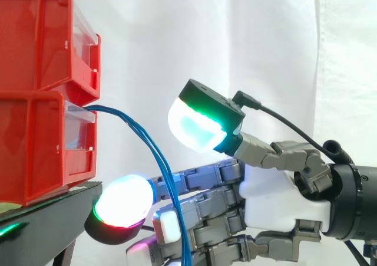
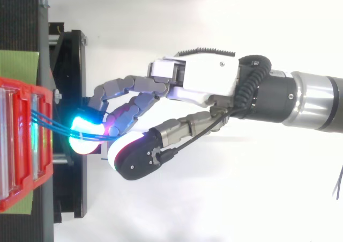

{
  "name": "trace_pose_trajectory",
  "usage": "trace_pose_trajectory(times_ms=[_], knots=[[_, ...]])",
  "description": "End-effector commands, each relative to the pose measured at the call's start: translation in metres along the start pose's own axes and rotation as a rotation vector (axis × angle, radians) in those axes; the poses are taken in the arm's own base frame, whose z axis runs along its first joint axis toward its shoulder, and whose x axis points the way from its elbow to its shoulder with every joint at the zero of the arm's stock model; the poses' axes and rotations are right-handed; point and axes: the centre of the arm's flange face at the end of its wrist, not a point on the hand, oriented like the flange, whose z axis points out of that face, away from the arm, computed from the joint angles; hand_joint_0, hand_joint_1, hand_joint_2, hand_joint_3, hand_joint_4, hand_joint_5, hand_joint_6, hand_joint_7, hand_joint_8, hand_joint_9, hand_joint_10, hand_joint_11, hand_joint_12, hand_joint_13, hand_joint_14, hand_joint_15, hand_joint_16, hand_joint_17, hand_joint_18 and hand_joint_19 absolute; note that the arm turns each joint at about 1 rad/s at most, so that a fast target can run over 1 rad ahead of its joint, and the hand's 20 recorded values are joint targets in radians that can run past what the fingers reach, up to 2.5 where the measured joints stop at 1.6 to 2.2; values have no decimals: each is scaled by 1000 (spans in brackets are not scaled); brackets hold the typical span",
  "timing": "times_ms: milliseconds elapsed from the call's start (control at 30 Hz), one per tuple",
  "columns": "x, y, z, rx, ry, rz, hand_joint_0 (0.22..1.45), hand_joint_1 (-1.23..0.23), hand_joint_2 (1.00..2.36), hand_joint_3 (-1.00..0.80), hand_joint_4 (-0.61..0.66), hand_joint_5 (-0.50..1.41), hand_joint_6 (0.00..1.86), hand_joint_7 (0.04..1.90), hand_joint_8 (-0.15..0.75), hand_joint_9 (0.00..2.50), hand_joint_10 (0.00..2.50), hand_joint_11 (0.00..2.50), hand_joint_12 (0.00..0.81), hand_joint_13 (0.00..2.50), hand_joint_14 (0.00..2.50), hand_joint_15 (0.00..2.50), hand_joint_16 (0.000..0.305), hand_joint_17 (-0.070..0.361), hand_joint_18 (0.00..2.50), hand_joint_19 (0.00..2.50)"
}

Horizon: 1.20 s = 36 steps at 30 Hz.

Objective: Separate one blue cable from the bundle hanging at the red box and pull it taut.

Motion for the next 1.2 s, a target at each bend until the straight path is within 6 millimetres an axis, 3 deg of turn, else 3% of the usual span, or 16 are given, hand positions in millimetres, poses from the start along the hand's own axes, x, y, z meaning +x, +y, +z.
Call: trace_pose_trajectory(times_ms=[0,233,500,667,800,1167], knots=[[-5,6,0,-4,4,-1,608,-499,1001,-485,274,-175,503,905,292,922,23,812,307,711,18,447,46,103,608,603],[-15,32,-6,-1,-5,-7,607,-501,1001,-482,281,-174,503,911,293,923,24,831,307,713,19,453,46,103,608,605],[-20,35,-9,19,-4,-5,615,-503,1004,-464,266,-168,503,956,294,959,21,893,306,714,17,458,45,102,608,604],[-22,53,-10,11,-12,-6,623,-506,1006,-446,257,-160,503,1004,295,980,25,960,306,713,18,464,45,101,607,603],[-23,56,-11,20,-10,-7,629,-511,1008,-424,238,-155,503,1040,295,995,25,994,307,717,18,461,45,101,608,606],[-21,63,-12,13,-11,-4,651,-528,1013,-376,166,-122,501,1246,291,1013,25,1041,311,750,19,498,44,100,615,607]])
